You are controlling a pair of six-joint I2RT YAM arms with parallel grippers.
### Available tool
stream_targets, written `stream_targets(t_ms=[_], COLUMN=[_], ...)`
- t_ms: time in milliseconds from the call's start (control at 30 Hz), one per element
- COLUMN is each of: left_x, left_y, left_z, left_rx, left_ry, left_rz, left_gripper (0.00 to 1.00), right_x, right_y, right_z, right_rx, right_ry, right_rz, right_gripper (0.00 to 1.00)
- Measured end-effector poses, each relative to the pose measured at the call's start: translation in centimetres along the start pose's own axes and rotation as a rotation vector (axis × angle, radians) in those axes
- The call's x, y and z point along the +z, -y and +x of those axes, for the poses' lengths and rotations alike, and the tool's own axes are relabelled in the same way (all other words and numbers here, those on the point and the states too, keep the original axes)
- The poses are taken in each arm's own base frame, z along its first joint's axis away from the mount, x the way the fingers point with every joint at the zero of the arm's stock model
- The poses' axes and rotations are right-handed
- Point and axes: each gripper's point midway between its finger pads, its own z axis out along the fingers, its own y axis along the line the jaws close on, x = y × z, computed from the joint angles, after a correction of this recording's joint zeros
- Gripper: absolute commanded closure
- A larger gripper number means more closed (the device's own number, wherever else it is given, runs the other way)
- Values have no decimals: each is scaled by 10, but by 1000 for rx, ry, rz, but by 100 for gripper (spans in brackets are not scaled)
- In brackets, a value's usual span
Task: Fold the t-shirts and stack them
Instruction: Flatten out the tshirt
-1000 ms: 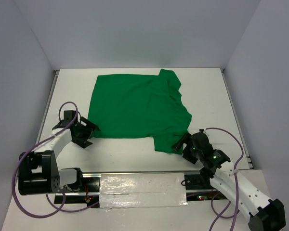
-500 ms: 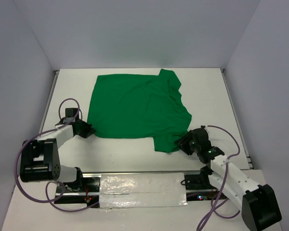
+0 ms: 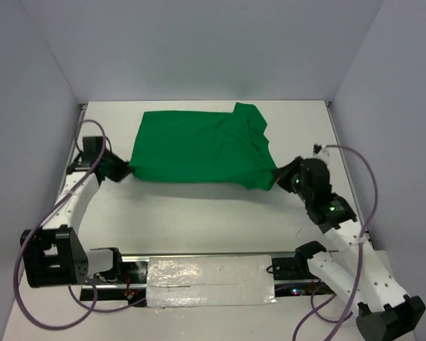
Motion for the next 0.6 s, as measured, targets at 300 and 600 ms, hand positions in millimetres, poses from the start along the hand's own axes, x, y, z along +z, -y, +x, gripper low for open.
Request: stream_targets(t_ms=[300, 600], left_x=[-219, -377], left_y=[169, 196], left_z=[-90, -69], left_rx=[189, 322], left_ry=[394, 540], left_rz=[515, 785], left_gripper=[100, 100], right_x=[-145, -289], right_y=[-127, -167], right_z=[-175, -246], right_rx=[-135, -194], right_ry=[490, 811], right_rz=[-239, -401], right_gripper=[100, 100])
